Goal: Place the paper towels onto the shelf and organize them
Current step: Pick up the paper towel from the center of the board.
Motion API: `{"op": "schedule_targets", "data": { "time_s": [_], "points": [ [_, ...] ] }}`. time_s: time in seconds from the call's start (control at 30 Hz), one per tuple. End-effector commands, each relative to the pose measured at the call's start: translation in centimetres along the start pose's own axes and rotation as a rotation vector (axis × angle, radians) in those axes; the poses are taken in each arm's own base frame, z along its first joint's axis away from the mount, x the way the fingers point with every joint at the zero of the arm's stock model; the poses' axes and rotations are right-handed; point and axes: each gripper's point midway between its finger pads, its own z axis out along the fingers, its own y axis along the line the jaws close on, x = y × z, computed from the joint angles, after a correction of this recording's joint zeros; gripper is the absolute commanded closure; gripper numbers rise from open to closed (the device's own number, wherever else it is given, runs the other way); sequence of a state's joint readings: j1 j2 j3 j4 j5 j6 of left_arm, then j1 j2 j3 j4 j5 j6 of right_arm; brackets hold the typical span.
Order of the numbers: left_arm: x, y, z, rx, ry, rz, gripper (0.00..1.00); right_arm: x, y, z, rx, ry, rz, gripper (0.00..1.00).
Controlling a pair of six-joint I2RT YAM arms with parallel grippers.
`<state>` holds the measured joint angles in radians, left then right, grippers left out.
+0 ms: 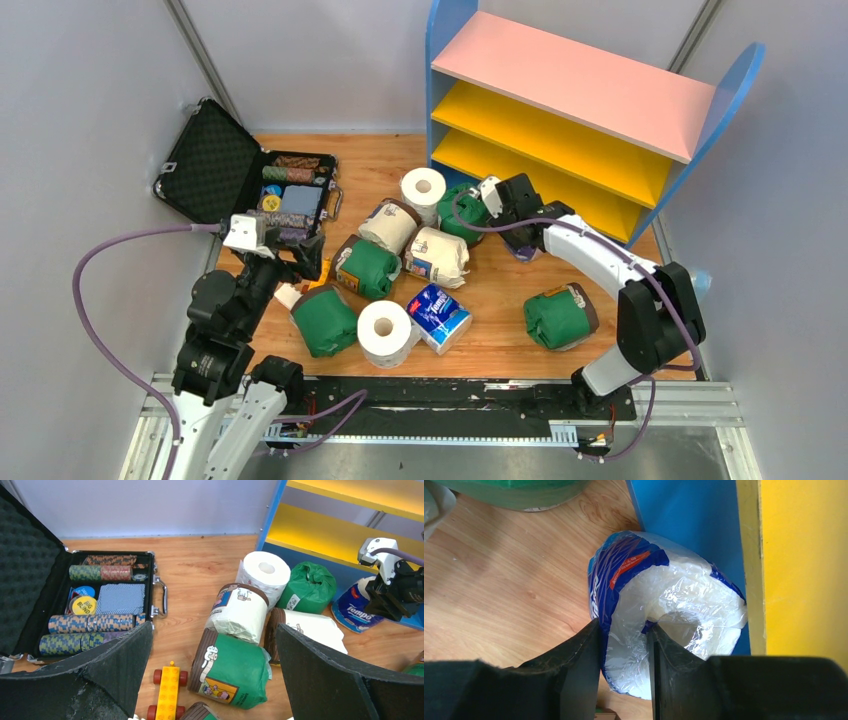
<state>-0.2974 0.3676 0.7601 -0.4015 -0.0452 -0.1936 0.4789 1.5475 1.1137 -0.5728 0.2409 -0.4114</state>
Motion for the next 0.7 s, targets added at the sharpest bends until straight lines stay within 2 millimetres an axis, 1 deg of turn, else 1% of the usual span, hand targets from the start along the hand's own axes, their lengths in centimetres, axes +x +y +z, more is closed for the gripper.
{"op": "schedule_targets", "data": {
  "time_s": [0.0, 0.1, 0.23, 0.33, 0.53, 0.63, 0.67],
  "points": [
    [-1.3, -0.1, -0.3, 0.003, -0.042, 0.016, 0.0, -1.7, -1.6, 0.1, 0.032, -0.064, -0.082, 1.0],
    [-1.2, -0.1, -0.2, 0.002, -0.04, 0.017, 0.0, -1.6, -1.7, 0.1, 0.028, -0.068, -0.149, 1.0],
    [-1.2, -0.1, -0.2, 0.003, -0.037, 0.017, 0.0, -2.0, -3.3, -0.3, 0.088, -0.063, -0.17, 1.0],
    [-1.1, -0.1, -0.1, 0.004, -0.035, 0.015, 0.0, -1.9, -4.0, -0.5, 0.116, -0.052, -0.195, 1.0],
    [-1.0, -0.1, 0.0, 0.005, -0.03, 0.016, 0.0, -0.7, -4.8, 0.2, 0.17, 0.018, -0.238, 1.0],
    [-1.0, -0.2, 0.1, 0.006, -0.028, 0.016, 0.0, -0.6, -4.8, 0.4, 0.177, 0.028, -0.237, 0.96],
    [-1.0, -0.2, 0.1, 0.007, -0.027, 0.016, 0.0, -0.7, -4.8, 0.3, 0.179, 0.025, -0.237, 0.93]
  ]
}}
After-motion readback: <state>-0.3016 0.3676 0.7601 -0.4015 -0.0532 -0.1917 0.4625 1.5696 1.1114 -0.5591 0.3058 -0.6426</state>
